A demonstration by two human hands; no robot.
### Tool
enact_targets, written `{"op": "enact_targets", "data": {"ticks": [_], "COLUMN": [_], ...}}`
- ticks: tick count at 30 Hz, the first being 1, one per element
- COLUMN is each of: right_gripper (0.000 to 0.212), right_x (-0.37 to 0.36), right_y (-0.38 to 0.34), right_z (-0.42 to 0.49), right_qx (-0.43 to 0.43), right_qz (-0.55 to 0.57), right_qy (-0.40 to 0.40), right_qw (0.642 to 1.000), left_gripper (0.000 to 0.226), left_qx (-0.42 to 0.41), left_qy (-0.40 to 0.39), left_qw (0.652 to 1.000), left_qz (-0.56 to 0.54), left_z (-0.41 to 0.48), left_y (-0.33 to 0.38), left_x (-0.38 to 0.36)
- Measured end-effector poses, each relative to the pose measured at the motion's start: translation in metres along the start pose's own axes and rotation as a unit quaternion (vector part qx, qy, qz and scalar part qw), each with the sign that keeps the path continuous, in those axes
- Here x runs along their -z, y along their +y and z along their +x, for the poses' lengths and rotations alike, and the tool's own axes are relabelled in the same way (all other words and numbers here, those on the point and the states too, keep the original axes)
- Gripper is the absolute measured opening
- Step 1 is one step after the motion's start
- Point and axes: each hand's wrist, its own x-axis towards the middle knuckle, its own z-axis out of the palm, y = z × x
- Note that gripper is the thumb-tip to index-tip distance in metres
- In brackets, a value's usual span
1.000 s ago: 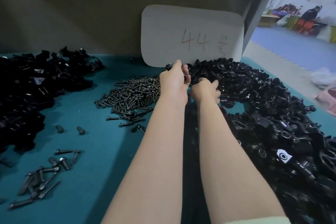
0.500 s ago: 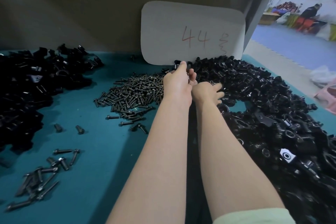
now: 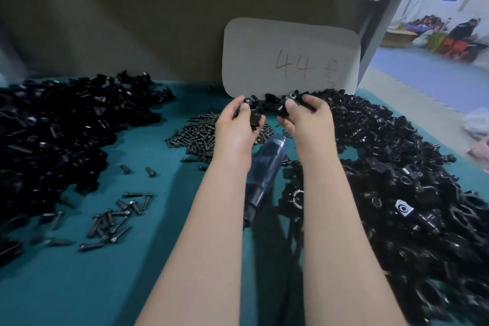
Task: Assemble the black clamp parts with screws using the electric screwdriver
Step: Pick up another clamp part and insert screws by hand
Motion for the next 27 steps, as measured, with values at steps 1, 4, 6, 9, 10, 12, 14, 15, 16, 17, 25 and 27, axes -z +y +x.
{"op": "enact_targets", "data": {"ticks": [1,4,6,9,10,12,14,15,16,17,25,27], "right_gripper": [0.033,0.025,0.018,0.021,0.021,0.023,0.023,0.022,0.024,0.027,0.02,0.025], "right_x": [0.0,-0.008,-0.018,-0.029,-0.032,-0.036,-0.037,-0.037,-0.037,-0.037,-0.04,-0.04], "right_y": [-0.001,0.001,0.006,0.018,0.023,0.029,0.033,0.033,0.033,0.032,0.035,0.036], "right_z": [-0.013,-0.044,-0.059,-0.07,-0.07,-0.072,-0.07,-0.069,-0.069,-0.068,-0.063,-0.063], "right_qx": [-0.009,-0.018,-0.021,0.003,0.012,0.013,0.007,0.006,0.004,-0.001,-0.05,-0.052], "right_qz": [0.024,0.044,0.039,-0.025,-0.049,-0.065,-0.057,-0.049,-0.042,-0.038,-0.093,-0.104], "right_qy": [-0.043,-0.158,-0.209,-0.234,-0.227,-0.211,-0.2,-0.196,-0.191,-0.184,-0.14,-0.15], "right_qw": [0.999,0.986,0.977,0.972,0.972,0.975,0.978,0.979,0.981,0.982,0.984,0.982], "left_gripper": [0.019,0.022,0.025,0.028,0.025,0.025,0.032,0.035,0.036,0.035,0.036,0.039], "left_qx": [-0.017,-0.057,-0.083,-0.083,-0.075,-0.07,-0.076,-0.08,-0.082,-0.084,-0.104,-0.11], "left_qy": [-0.002,0.006,0.009,0.017,0.015,-0.008,-0.028,-0.03,-0.026,-0.021,-0.01,0.007], "left_qw": [1.0,0.998,0.995,0.994,0.995,0.996,0.995,0.994,0.993,0.993,0.99,0.987], "left_qz": [0.01,0.039,0.06,0.073,0.07,0.059,0.065,0.069,0.075,0.079,0.096,0.116], "left_z": [-0.007,-0.024,-0.034,-0.042,-0.043,-0.042,-0.04,-0.039,-0.038,-0.037,-0.029,-0.028], "left_y": [0.004,0.012,0.013,0.013,0.013,0.014,0.014,0.015,0.015,0.015,0.01,0.01], "left_x": [0.01,0.037,0.05,0.064,0.068,0.073,0.076,0.077,0.077,0.078,0.086,0.087]}}
